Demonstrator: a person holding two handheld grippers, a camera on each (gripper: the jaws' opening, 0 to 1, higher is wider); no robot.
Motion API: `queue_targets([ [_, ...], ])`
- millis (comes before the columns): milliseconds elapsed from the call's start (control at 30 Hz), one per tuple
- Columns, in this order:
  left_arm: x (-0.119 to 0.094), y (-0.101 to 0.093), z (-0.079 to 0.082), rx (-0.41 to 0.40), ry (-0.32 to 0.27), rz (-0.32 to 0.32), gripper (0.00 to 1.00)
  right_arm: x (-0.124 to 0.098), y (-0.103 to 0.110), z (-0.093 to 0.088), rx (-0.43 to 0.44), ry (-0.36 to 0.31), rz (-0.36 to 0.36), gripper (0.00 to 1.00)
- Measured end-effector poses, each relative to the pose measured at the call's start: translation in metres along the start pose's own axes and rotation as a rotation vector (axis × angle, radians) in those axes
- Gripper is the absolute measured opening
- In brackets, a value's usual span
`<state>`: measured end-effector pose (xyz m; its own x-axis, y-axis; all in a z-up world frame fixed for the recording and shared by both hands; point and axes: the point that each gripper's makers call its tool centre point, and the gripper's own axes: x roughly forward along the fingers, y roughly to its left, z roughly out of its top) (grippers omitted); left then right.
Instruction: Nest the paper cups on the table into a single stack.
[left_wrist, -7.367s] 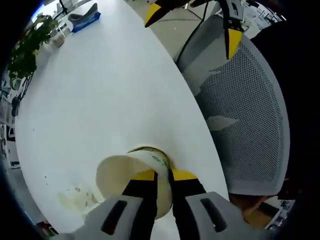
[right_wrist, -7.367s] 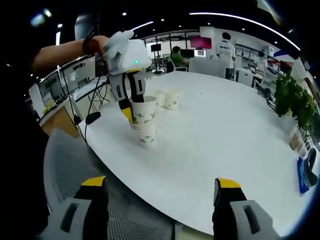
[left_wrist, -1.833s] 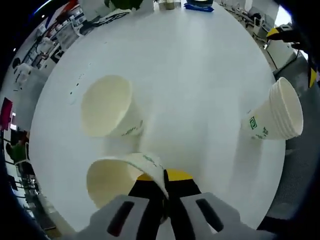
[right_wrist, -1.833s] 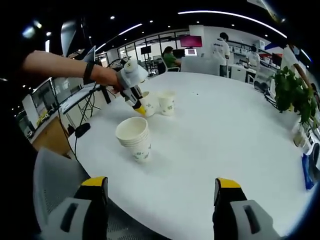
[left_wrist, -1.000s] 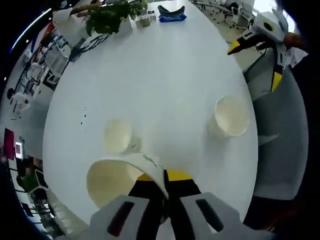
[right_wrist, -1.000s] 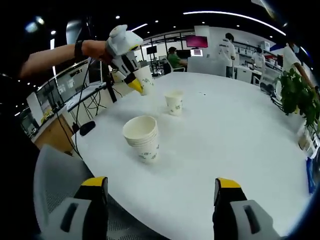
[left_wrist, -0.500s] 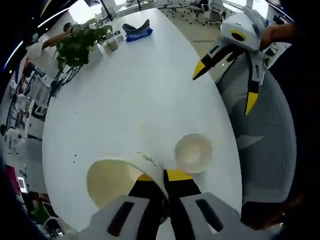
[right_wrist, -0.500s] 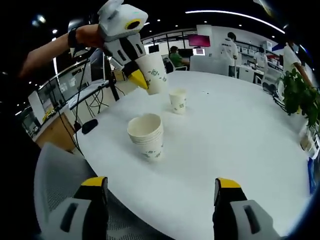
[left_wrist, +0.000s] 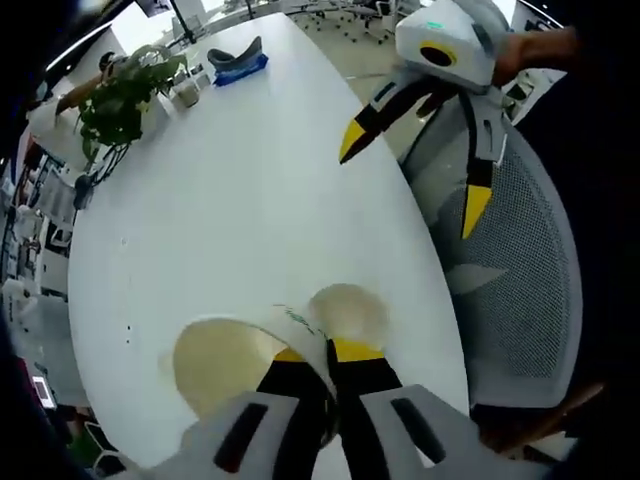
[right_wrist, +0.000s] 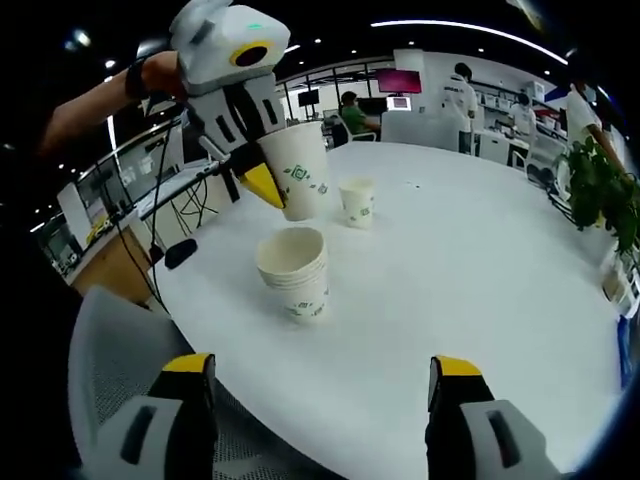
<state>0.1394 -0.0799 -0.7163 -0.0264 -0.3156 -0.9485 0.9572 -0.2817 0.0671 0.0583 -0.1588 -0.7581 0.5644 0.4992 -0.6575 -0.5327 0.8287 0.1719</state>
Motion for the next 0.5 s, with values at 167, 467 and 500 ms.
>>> queue_targets([
  [167, 0.007, -0.013, 0.003, 0.013, 0.005, -0.027, 0.00, 0.000, 0.000, -0.002, 0.001, 0.004, 0.002, 0.89],
  [467, 0.026, -0.022, -0.003, 0.026, 0.038, -0.057, 0.00, 0.000, -0.001, -0.005, 0.005, 0.011, 0.001, 0.88],
  [500, 0.027, -0.024, -0.002, 0.024, 0.037, -0.059, 0.00, 0.000, -0.001, -0.006, 0.006, 0.013, 0.002, 0.88],
])
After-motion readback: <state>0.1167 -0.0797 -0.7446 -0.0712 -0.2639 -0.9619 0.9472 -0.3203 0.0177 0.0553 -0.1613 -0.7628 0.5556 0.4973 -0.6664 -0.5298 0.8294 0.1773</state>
